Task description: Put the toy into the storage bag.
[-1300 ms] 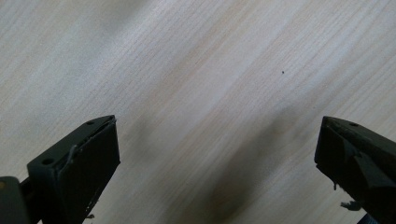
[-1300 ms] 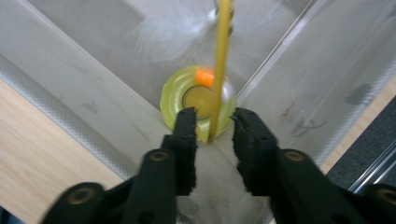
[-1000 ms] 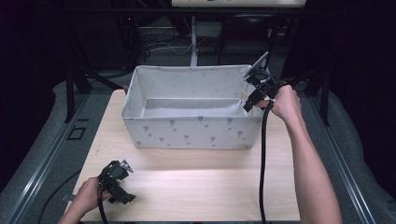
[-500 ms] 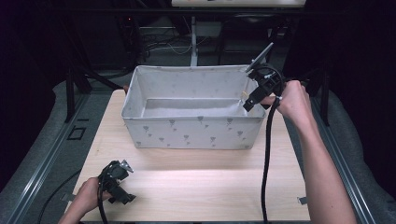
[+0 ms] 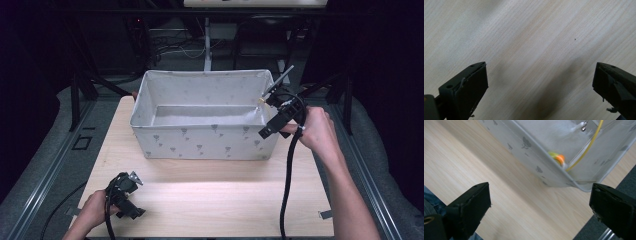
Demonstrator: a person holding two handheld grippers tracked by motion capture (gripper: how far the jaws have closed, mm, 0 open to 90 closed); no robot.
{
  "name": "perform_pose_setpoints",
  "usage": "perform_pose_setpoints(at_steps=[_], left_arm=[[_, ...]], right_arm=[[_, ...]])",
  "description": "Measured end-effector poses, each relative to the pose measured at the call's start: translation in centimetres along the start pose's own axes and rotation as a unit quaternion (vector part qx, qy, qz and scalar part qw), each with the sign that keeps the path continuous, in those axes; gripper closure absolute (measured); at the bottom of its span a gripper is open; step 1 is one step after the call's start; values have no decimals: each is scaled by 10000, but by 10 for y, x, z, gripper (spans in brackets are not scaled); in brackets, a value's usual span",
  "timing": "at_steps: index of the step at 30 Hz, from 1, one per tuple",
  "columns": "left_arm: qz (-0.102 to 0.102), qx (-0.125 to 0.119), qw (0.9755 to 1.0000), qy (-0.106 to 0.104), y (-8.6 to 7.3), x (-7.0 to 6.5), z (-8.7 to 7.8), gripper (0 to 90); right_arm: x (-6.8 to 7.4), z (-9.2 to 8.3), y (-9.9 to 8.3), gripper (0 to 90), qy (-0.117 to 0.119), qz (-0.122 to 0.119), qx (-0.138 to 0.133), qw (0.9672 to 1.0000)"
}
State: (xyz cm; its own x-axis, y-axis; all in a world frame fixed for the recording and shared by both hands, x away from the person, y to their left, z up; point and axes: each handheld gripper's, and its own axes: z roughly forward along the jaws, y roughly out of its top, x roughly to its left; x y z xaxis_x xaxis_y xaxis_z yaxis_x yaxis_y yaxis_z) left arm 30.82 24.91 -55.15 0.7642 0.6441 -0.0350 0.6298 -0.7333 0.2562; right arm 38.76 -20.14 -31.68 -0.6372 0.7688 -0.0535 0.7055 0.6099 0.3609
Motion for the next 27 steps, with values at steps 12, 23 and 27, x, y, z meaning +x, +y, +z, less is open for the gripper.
perform_pose_setpoints(at_steps=[12,23,27], left_arm=[[13,11,10000,6,0,-1,0,1],[8,17,10000,-11,0,0,0,1],[24,19,10000,0,0,0,0,1]], right_arm=[[17,28,-40,21,81,21,100,9999],[40,66,-76,17,314,33,-21,9995],[44,72,-86,18,303,24,-82,9995]])
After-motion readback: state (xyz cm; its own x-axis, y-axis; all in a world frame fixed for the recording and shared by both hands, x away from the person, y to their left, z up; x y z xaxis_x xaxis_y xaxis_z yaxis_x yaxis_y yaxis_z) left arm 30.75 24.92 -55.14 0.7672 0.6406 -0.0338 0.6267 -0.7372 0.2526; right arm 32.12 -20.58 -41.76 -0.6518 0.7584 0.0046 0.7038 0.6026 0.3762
